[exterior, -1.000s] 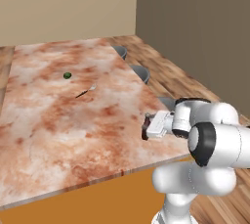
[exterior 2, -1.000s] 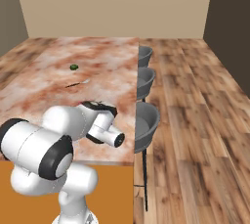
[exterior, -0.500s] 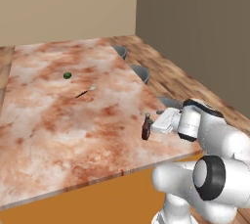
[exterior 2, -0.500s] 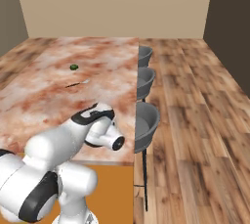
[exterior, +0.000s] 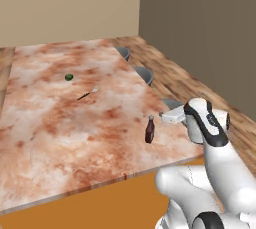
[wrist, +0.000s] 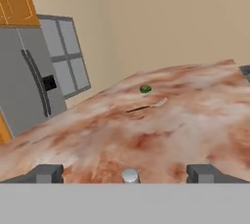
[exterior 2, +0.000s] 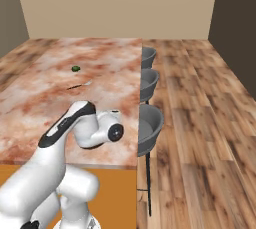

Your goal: Move the ketchup and shaker from the cabinet to the dining counter.

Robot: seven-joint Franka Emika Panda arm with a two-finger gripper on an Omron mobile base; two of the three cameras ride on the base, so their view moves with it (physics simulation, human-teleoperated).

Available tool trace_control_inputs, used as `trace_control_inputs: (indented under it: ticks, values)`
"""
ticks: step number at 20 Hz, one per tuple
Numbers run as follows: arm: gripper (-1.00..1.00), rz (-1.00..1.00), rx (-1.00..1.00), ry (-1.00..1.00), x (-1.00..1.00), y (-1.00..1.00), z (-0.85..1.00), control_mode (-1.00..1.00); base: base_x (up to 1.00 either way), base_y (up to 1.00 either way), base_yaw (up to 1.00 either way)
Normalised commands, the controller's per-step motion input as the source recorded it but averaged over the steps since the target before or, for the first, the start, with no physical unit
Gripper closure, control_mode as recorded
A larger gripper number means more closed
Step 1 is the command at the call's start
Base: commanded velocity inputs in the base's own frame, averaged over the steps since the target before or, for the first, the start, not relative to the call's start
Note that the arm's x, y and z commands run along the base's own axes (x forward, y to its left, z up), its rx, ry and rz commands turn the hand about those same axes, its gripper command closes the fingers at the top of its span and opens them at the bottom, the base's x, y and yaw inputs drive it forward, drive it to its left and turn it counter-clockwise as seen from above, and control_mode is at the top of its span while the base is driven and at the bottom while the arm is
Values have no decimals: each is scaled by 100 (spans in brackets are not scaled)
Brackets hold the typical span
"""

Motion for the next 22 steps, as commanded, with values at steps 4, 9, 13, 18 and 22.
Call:
trace_control_inputs:
  ticks: [4,9,13,18,22]
  values:
    - [-100,-11,1,34,-50,2,43,-100,0,0,0]
    - [-100,-2,0,16,-57,6,45,-100,0,0,0]
    - [-100,0,-5,7,-60,2,45,-100,0,0,0]
    - [-100,0,-10,1,-56,0,40,-100,0,0,0]
    - [-100,0,-14,8,-49,0,37,-100,0,0,0]
